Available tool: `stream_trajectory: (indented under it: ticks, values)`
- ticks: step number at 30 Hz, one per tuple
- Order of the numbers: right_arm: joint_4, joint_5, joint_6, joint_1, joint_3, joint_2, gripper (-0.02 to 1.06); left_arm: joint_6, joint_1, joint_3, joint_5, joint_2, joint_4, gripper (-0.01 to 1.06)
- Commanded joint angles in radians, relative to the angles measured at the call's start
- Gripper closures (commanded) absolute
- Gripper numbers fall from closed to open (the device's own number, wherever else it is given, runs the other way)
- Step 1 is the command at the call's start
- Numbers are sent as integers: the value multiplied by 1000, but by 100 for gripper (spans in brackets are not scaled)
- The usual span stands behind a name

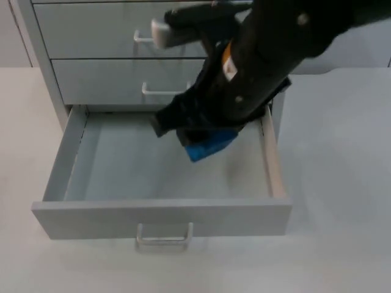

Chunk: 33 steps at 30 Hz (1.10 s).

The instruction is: Open the drawer with the left hand, place the block into the drawer with the right hand, then close the drawer with the left hand.

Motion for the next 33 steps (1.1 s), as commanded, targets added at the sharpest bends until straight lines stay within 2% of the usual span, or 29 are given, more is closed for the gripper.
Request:
stream_trajectory:
  ticks: [1, 8, 11, 12, 16, 17, 20, 22, 28, 33]
  values:
    - [-6, -39, 8, 3, -23, 38, 105, -7, 3, 2, -2, -10, -10, 34]
    - [-6, -81, 41, 3, -26, 113, 98, -7, 3, 2, -2, -10, -10, 34]
    - [-6, -91, 41, 3, -26, 141, 83, -7, 3, 2, -2, -10, -10, 34]
    - [-6, -91, 41, 3, -26, 141, 83, -7, 3, 2, -2, -10, -10, 34]
    - [-6, -87, 41, 3, -26, 152, 59, -7, 3, 2, -2, -10, -10, 34]
    - [-6, -87, 41, 3, -26, 152, 59, -7, 3, 2, -2, -10, -10, 34]
    - [-6, -87, 41, 3, -26, 150, 44, -7, 3, 2, -4, -10, -10, 34]
    - [-4, -87, 41, 3, -26, 150, 38, -7, 3, 2, -4, -10, -10, 34]
    - [-4, -74, 53, 3, -26, 124, 38, -7, 3, 2, -4, -10, -10, 34]
    - [-2, 10, 53, 3, -26, 31, 38, -7, 3, 2, -4, -10, -10, 34]
